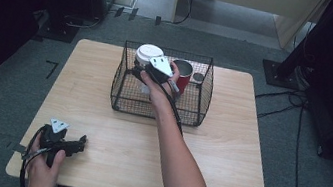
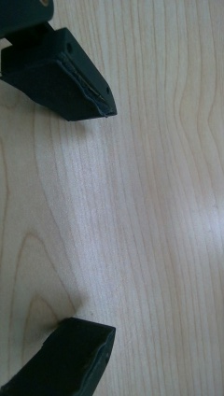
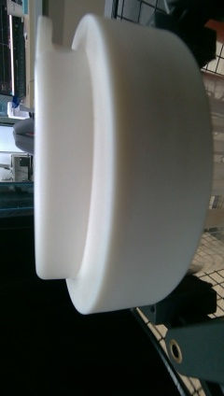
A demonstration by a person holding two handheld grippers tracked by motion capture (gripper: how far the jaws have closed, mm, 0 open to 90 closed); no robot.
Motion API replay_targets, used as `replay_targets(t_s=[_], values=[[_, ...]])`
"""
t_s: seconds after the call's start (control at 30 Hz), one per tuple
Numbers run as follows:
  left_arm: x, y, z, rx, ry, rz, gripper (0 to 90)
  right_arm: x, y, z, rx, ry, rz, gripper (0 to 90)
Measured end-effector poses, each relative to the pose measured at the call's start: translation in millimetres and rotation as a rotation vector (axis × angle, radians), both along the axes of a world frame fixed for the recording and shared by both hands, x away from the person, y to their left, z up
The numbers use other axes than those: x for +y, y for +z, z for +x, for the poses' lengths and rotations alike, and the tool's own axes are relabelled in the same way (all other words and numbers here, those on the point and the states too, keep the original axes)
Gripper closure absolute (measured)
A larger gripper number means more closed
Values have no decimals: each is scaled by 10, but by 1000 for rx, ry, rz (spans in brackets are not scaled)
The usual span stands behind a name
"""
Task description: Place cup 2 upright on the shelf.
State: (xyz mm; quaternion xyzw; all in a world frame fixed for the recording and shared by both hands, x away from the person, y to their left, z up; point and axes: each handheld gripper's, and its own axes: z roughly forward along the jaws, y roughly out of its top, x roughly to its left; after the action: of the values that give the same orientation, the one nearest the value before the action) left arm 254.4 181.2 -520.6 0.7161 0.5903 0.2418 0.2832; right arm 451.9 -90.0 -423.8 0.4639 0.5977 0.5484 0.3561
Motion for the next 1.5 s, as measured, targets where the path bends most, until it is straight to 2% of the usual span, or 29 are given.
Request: replay_targets(t_s=[0.2,0.33,0.4,0.6,0.7,0.83,0.97,1.07,1.2,1.5], values=[[1,1,0,1,-1,1,0,49,-98,76,20,6,-31,158],[0,0,0,0,0,1,0,78,-198,94,42,45,-55,158],[0,0,0,0,0,0,0,85,-230,93,36,50,-68,157],[2,1,0,1,-1,2,0,21,-212,88,75,81,-44,156],[1,1,0,1,-1,1,0,-30,-202,74,81,95,-46,154],[-1,0,0,0,0,-1,0,-85,-220,42,76,115,-53,149],[-1,0,0,0,0,-1,0,-97,-230,10,69,142,-97,139],[-1,0,0,0,0,-1,0,-122,-219,0,70,149,-92,111],[-1,0,0,0,0,-1,0,-152,-189,-14,49,163,-104,24],[1,1,-1,2,-1,1,0,-241,-76,-45,8,211,-126,5]])
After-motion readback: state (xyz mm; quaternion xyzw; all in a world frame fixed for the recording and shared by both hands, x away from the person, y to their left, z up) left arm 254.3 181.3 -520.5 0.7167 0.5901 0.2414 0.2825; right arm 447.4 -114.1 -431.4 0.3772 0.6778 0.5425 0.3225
